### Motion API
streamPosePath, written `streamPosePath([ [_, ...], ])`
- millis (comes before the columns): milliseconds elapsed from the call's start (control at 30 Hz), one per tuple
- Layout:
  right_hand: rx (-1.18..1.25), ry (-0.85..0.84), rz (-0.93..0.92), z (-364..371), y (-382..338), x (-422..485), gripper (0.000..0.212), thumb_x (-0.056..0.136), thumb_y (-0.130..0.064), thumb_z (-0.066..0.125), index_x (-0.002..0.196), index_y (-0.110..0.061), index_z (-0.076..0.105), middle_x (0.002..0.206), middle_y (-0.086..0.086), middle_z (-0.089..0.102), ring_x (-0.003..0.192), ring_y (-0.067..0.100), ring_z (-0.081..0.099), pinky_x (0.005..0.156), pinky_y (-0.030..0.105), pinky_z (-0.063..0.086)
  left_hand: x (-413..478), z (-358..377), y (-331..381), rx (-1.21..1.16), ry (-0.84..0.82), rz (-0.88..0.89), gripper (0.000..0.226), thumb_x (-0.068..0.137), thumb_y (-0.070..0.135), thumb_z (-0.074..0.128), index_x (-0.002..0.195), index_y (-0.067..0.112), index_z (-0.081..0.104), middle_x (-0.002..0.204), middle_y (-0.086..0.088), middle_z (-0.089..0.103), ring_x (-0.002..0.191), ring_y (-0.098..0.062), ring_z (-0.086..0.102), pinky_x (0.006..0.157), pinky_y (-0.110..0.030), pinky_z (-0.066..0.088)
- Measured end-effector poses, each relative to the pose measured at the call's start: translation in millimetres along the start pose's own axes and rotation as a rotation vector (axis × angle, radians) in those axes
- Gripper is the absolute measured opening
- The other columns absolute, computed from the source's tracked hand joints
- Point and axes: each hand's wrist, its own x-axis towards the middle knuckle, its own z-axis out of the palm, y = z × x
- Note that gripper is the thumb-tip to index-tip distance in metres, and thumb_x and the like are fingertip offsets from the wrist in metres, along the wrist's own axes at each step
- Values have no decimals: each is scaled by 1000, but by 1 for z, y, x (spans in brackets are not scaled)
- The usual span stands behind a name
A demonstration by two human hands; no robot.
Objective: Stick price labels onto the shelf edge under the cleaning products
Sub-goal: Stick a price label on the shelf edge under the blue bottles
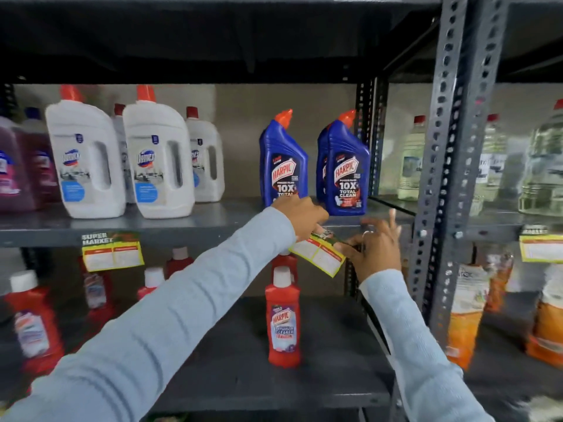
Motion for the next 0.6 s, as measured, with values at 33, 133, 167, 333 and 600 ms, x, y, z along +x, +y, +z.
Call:
streamPosePath([
  [33, 139, 2, 3, -4, 5, -1, 14, 73, -23, 75, 82, -12, 77, 133, 11, 51, 145, 29, 11, 119, 48, 4, -5, 2, 0, -58, 5, -26, 7, 93, 20, 47, 98, 20, 53, 94, -10, 59, 94, -34, 58, 67, -37, 37],
  [133, 357, -87, -19, -7, 16, -10, 26, 68, -14, 79, 55, -33, 66, 139, 3, 49, 144, 29, 14, 119, 51, 7, -24, 14, 0, -234, 7, -89, 11, 92, 27, 47, 81, 25, 46, 103, -3, 59, 103, -28, 56, 69, -36, 37],
  [167, 291, -95, -66, -3, 21, -10, 22, 68, -16, 79, 58, -33, 69, 143, 2, 44, 145, 28, 10, 118, 48, 1, -30, 21, 3, -202, 27, -97, 9, 92, 29, 48, 84, 25, 49, 117, -2, 57, 111, -26, 53, 71, -36, 38],
  [333, -7, -119, -179, 7, 27, 2, 18, 75, -32, 72, 86, -19, 76, 151, -1, 34, 146, 23, 3, 118, 45, -3, -45, 58, 13, -441, 225, -253, 14, 81, 34, 66, 78, 21, 68, 142, 11, 45, 127, -16, 42, 95, -39, 42],
  [600, 50, -157, -16, -21, 11, 39, 25, 64, -48, 76, 75, -26, 78, 104, -4, 72, 112, 17, 56, 117, 47, -3, -23, 43, -7, -987, 338, -515, 24, 56, 39, 85, 67, 20, 76, 93, 5, 73, 89, -8, 61, 61, -19, 46],
])
